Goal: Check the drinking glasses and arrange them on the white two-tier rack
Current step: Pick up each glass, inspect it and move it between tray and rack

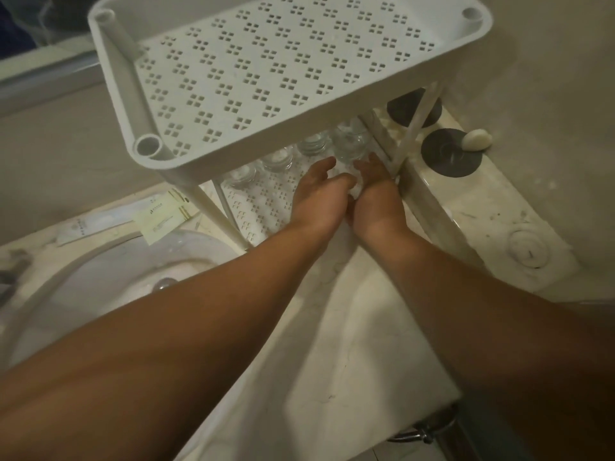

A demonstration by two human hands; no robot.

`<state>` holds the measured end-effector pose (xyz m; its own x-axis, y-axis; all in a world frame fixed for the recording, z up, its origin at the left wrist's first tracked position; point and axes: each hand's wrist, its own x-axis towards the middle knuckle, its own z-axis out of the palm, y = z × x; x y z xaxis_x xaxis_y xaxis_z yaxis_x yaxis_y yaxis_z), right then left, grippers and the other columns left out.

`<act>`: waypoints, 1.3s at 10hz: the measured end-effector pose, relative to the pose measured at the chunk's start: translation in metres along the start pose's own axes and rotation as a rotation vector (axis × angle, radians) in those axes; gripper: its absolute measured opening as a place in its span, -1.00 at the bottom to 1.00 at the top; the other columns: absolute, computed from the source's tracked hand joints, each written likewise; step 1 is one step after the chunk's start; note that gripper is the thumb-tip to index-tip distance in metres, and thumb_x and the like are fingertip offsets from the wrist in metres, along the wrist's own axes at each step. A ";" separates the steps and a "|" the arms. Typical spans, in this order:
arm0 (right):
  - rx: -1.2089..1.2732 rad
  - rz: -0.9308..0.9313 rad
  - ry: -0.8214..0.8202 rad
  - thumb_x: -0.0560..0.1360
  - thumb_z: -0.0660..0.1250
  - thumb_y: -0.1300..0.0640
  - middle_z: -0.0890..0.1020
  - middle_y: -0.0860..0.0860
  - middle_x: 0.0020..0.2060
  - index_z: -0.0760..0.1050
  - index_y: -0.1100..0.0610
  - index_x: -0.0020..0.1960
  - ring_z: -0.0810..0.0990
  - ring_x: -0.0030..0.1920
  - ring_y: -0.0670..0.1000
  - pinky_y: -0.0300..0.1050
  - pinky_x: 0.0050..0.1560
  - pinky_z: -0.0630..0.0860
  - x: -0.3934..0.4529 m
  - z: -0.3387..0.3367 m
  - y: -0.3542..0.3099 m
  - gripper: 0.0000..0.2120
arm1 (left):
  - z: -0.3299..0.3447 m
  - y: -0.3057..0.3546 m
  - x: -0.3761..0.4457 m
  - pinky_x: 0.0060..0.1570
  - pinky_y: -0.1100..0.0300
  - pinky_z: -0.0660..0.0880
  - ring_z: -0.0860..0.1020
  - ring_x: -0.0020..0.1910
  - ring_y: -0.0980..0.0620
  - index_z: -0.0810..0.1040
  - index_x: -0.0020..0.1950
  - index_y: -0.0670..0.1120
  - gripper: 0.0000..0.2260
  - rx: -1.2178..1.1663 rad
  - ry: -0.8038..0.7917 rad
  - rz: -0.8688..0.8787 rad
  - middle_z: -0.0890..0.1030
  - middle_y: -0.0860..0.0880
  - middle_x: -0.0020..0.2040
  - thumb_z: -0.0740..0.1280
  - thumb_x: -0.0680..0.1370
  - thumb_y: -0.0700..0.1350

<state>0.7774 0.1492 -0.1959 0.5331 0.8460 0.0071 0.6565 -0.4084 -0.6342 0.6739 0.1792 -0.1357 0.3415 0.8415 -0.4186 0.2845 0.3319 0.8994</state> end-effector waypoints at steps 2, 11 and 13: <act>0.118 -0.040 0.042 0.47 0.29 0.28 0.35 0.10 0.44 0.44 0.13 0.37 0.30 0.45 0.13 -0.11 0.38 0.25 -0.041 -0.007 -0.020 -0.53 | -0.022 -0.008 -0.045 0.00 0.38 0.38 0.50 0.16 0.25 0.53 0.32 0.09 -0.52 0.071 0.017 0.079 0.54 0.19 0.17 0.36 0.38 -0.05; 0.451 -0.403 -0.414 0.54 0.33 0.09 0.29 -0.42 0.30 0.46 -0.21 0.20 0.56 0.07 -0.20 -0.28 -0.05 0.51 -0.268 0.056 -0.276 -0.71 | -0.331 -0.055 -0.289 0.07 0.25 0.50 0.60 0.06 0.23 0.53 0.21 0.18 -0.64 -0.077 0.532 0.197 0.59 0.18 0.14 0.32 0.42 0.01; 0.454 -0.484 -0.472 0.54 0.33 0.05 0.09 -0.37 0.46 0.40 -0.32 0.17 0.53 0.12 -0.24 -0.34 -0.04 0.51 -0.305 0.080 -0.344 -0.69 | -0.392 -0.064 -0.335 0.10 0.26 0.48 0.59 0.12 0.21 0.48 0.21 0.25 -0.63 -0.093 0.608 0.232 0.51 0.19 0.24 0.32 0.41 0.01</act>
<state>0.3468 0.0589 -0.0418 -0.1020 0.9899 0.0987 0.4226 0.1330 -0.8965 0.1904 0.0434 -0.0039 -0.1901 0.9775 -0.0915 0.1762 0.1257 0.9763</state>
